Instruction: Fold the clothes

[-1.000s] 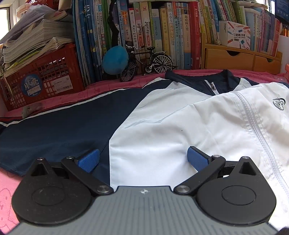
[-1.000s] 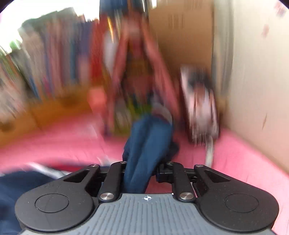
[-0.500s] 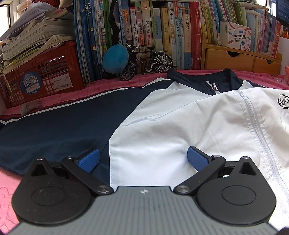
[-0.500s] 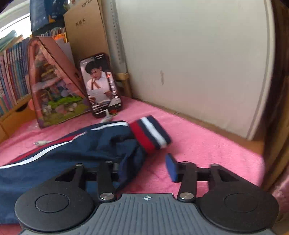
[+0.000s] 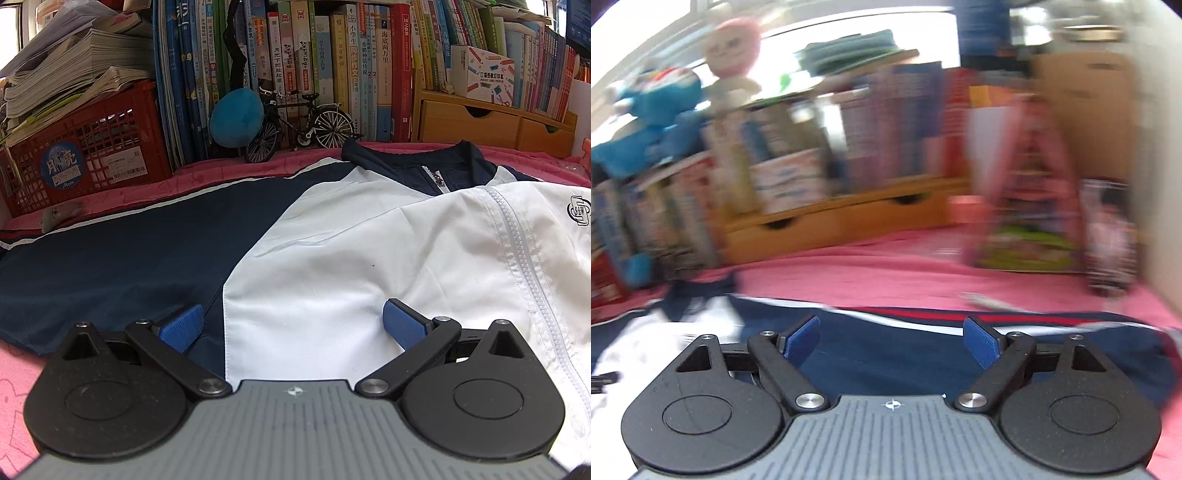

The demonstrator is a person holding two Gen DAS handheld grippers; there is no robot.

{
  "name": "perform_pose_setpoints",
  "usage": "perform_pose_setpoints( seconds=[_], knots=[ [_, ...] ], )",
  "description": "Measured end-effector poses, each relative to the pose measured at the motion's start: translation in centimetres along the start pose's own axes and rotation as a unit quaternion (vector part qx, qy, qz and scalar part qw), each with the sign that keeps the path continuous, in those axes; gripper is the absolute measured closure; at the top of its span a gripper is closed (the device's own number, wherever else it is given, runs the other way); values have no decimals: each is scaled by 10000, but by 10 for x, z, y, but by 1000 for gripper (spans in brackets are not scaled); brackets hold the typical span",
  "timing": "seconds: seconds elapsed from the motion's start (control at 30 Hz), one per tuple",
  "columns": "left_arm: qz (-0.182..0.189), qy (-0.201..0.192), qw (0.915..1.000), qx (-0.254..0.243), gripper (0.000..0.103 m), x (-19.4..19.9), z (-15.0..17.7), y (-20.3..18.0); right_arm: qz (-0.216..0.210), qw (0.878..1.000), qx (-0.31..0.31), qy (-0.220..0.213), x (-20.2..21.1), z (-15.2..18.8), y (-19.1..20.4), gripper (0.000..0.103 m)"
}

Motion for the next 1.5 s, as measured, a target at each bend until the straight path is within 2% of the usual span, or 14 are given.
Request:
perform_pose_setpoints(
  seconds=[0.07, 0.13, 0.37, 0.43, 0.5, 0.57, 0.63, 0.93, 1.07, 1.13, 1.2, 1.27, 1.4, 1.5],
  knots=[
    [0, 0, 10000, 2, 0, 0, 0, 0, -473, 9983, 273, 190, -32, -15, 49, 17],
    [16, 8, 10000, 18, 0, 0, 0, 1, -610, 9959, 484, 461, -69, -23, 98, 16],
    [160, 84, 9996, 211, 0, -2, 0, 7, -420, 9811, 1474, 1181, -196, -14, 217, 16],
    [156, 85, 9996, 211, 0, -2, 0, 6, -339, 9802, 1460, 1291, -212, -8, 221, 16],
    [156, 87, 9996, 221, 0, -2, -1, 6, -266, 9792, 1459, 1386, -227, -3, 225, 29],
    [160, 90, 9996, 229, 0, -2, -1, 6, -287, 9775, 1660, 1272, -223, -2, 232, 64],
    [157, 90, 9996, 229, 0, -2, -1, 6, -298, 9752, 1865, 1152, -219, -2, 238, 72],
    [140, 85, 9996, 232, 0, -2, 0, 5, 277, 9622, 2692, 315, -289, -6, 272, 84],
    [145, 86, 9996, 239, 0, -1, 0, 6, 647, 9662, 2469, 361, -316, -27, 282, 82],
    [146, 85, 9996, 243, 0, -1, 0, 6, 437, 9768, 2021, 552, -306, -40, 280, 81],
    [63, 13, 9995, 308, 0, 2, -1, 8, -117, 9864, 1604, 343, -270, -50, 267, 77],
    [-66, -218, 9987, 456, 0, 10, -4, 10, -678, 9876, 1380, 308, -226, -54, 249, 63],
    [901, -526, 9920, 715, 0, 28, -25, 6, -1535, 9774, 1281, 689, -145, -28, 212, 62],
    [1469, -401, 9883, 102, 20, 18, -36, -21, -1537, 9721, 1332, 1165, -114, 4, 196, 71]
  ],
)
Point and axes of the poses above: each gripper's, at about its wrist camera, not at the fingertips, and x roughly against the way its jaws point, y to its left, z to its underside, the point moved 1 cm from there along -x, roughly the way its jaws point, and after that the axes turned 3 degrees about -z, right-handed, at the moved point
